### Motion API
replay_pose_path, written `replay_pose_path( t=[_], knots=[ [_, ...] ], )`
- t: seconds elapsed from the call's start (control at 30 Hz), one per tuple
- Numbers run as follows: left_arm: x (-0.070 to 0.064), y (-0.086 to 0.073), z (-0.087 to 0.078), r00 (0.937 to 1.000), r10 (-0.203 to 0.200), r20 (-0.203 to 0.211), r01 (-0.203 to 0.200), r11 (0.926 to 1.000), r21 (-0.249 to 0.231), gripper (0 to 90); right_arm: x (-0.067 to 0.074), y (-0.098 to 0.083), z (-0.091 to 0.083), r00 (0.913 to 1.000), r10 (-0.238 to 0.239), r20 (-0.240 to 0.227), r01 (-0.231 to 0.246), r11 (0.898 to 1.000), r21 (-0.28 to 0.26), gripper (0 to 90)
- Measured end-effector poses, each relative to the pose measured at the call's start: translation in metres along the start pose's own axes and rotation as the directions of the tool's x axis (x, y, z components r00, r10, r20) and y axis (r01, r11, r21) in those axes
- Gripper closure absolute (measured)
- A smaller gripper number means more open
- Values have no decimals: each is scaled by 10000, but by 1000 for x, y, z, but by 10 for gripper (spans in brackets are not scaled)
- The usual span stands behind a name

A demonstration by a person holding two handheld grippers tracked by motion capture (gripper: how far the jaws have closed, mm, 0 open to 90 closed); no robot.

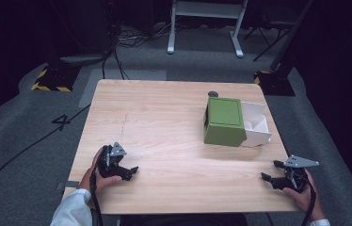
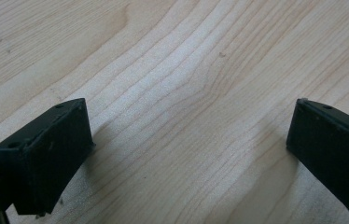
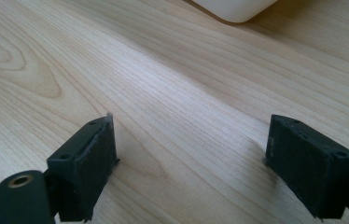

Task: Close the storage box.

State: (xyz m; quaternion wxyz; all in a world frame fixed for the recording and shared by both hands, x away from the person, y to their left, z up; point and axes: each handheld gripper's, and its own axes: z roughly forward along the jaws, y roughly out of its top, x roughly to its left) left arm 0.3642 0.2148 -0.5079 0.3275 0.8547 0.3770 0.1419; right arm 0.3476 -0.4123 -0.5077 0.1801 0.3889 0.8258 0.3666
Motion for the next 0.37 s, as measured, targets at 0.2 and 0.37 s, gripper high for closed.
replay_pose_path(
  t=[0.2,0.37],
  knots=[
    [0,0,0,10000,-40,57,40,10000,1,2,0,0,0,10000,1,0,-1,10000,0,163],
    [0,0,0,10000,-42,54,42,10000,2,2,0,0,0,10000,1,3,-1,10000,-1,163]
  ],
)
